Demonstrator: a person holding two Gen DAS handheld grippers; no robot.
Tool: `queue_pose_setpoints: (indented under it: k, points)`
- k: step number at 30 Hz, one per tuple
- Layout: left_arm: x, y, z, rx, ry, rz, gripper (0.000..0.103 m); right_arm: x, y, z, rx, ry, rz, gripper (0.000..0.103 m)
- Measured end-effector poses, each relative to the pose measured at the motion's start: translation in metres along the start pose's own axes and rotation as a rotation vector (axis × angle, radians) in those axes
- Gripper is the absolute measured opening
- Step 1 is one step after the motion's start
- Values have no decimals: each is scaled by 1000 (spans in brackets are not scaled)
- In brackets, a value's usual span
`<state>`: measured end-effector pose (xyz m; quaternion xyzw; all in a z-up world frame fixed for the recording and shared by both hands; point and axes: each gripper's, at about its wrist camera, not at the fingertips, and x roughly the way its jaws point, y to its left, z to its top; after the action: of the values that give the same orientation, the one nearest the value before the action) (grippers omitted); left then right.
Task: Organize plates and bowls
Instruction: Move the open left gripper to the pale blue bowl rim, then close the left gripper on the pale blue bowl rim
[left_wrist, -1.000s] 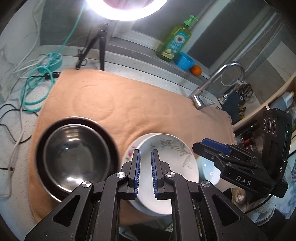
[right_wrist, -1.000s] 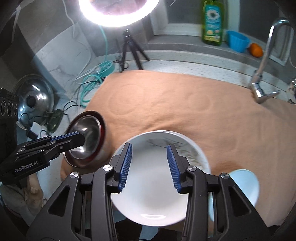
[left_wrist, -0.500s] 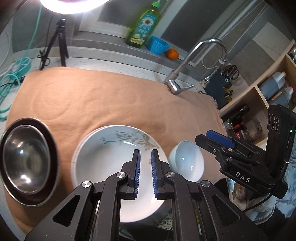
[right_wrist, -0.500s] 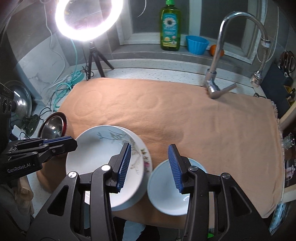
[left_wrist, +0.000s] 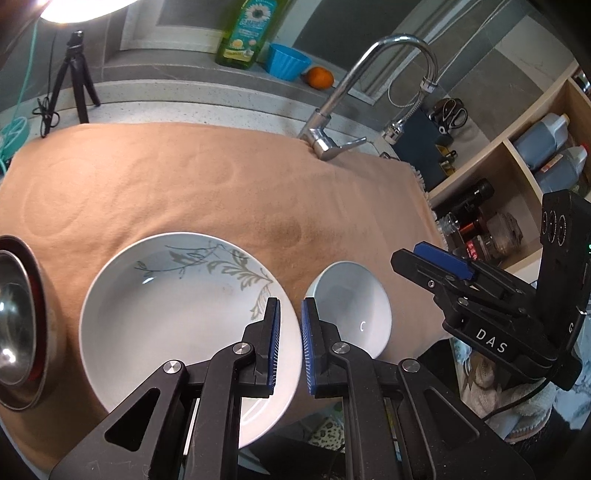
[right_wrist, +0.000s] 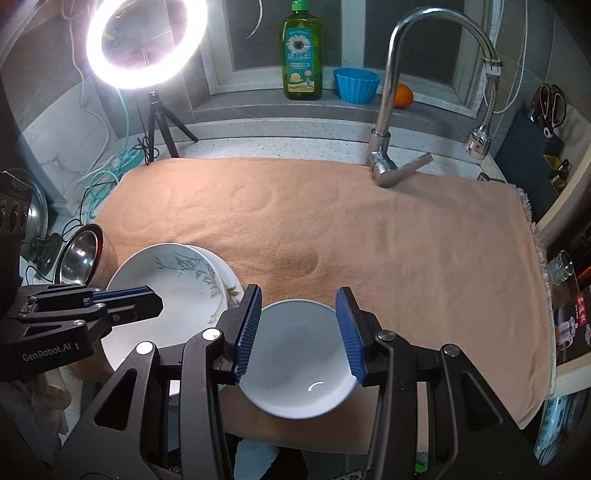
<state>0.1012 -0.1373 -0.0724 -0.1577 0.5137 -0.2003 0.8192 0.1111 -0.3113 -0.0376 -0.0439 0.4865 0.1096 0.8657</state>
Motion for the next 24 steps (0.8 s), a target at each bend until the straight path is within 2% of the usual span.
queue_pose_setpoints:
  k: [8,16,24]
  points:
    - [21,-9,-3,6,52,-7,10,19,-40,-17,81,62,28,43]
    - [41,-22,-4,32,101,-21,10,37,-85,-40,232,143,110,43]
    - [57,-30,-3,64,134,2,10,50,-100,-57,319,195,186,42]
